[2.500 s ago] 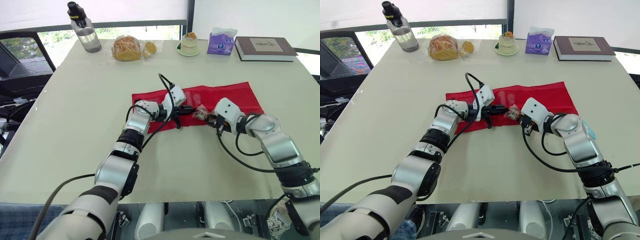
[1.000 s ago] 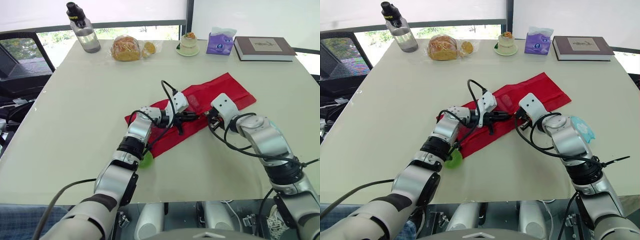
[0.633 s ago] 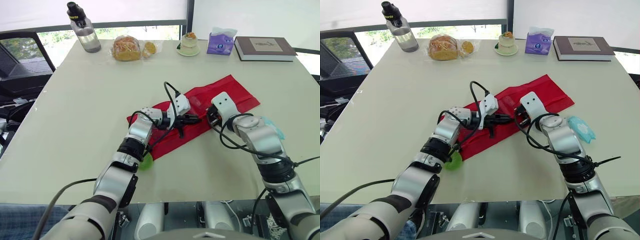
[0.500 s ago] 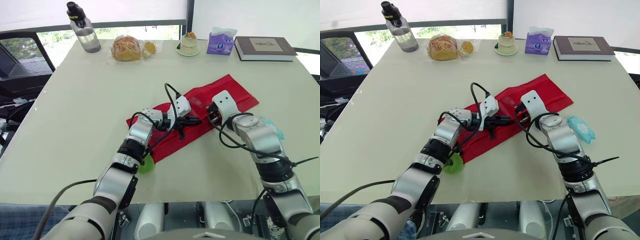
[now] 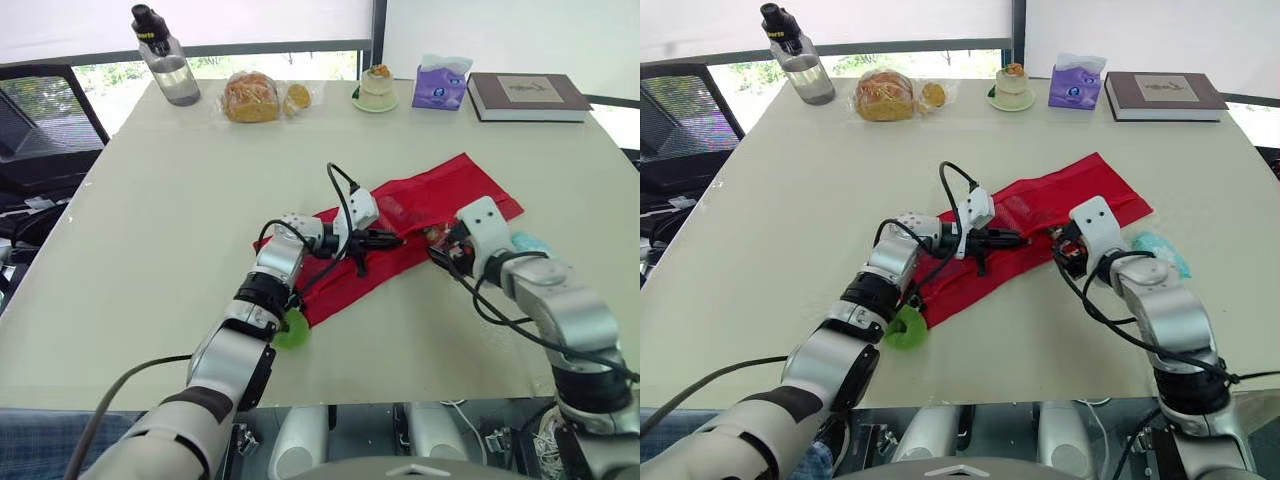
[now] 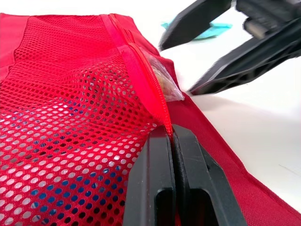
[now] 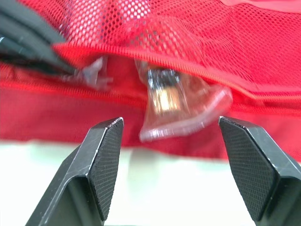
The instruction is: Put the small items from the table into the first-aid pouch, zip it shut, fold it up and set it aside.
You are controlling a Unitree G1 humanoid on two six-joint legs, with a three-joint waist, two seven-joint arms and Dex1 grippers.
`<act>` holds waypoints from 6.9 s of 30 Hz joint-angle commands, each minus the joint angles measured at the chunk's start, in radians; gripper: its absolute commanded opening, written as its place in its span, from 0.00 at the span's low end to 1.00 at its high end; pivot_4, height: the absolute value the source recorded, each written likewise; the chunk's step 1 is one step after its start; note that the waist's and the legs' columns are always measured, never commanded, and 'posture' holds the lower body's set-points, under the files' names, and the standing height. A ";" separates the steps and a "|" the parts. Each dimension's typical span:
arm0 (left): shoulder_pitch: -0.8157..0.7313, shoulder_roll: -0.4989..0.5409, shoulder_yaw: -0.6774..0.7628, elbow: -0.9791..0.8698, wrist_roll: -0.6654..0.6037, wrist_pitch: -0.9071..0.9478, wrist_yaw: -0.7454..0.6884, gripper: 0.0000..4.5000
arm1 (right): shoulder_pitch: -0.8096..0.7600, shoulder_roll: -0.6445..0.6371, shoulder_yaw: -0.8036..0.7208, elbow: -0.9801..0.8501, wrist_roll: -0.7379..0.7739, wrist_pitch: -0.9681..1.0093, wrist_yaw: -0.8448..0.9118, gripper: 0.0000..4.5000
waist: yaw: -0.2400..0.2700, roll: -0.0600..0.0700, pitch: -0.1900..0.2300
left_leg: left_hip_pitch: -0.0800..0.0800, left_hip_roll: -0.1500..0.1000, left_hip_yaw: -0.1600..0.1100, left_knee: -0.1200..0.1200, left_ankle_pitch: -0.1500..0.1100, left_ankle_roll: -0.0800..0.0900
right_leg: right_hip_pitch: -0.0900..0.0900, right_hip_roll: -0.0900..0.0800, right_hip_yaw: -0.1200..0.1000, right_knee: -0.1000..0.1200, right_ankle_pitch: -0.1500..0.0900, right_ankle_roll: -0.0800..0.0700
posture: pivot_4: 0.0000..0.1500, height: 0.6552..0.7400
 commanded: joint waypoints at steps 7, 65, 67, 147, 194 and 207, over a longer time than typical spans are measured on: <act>-0.050 0.019 0.016 0.036 -0.032 -0.004 -0.077 0.00 | 0.036 -0.026 -0.013 0.009 0.020 -0.134 -0.009 0.17 | 0.000 0.000 0.000 | 0.000 0.000 0.000 0.000 0.000 0.000 | 0.000 0.000 0.000 0.000 0.000 0.000 | 1.00 0.92; -0.054 0.121 -0.013 0.078 -0.009 -0.053 -0.245 0.00 | 0.006 0.094 0.005 0.136 0.093 -0.276 -0.043 0.01 | -0.004 0.000 0.000 | 0.000 0.001 0.001 -0.001 0.000 0.000 | -0.001 0.001 0.001 0.000 0.000 0.000 | 1.00 0.92; -0.074 0.142 -0.016 0.117 0.007 -0.092 -0.264 0.00 | 0.015 0.084 0.010 0.121 0.100 -0.265 -0.039 0.01 | -0.005 0.000 0.000 | 0.000 0.001 0.001 -0.001 0.000 0.000 | -0.001 0.001 0.001 0.000 0.000 0.000 | 1.00 0.92; 0.267 0.380 -0.143 -0.292 0.648 -0.856 0.899 0.00 | -0.051 0.248 0.257 0.280 -0.077 -0.446 -0.125 0.01 | 0.002 0.000 0.000 | 0.001 0.001 0.001 -0.001 0.000 0.000 | -0.001 0.001 0.001 0.001 0.000 -0.001 | 1.00 0.92; 0.219 0.366 -0.170 -0.245 0.606 -0.922 0.827 0.00 | -0.146 0.378 0.196 0.541 -0.150 -0.710 -0.227 0.01 | 0.001 0.001 0.000 | 0.001 0.001 0.001 -0.001 0.000 0.000 | -0.002 0.001 0.001 0.001 0.001 -0.001 | 1.00 0.92; 0.175 0.381 -0.171 -0.164 0.644 -0.955 0.859 0.00 | -0.074 0.373 0.185 0.488 -0.150 -0.756 -0.229 0.01 | 0.003 0.001 0.000 | 0.001 0.001 0.001 -0.002 0.000 0.000 | -0.002 0.001 0.001 0.001 0.001 -0.001 | 1.00 0.92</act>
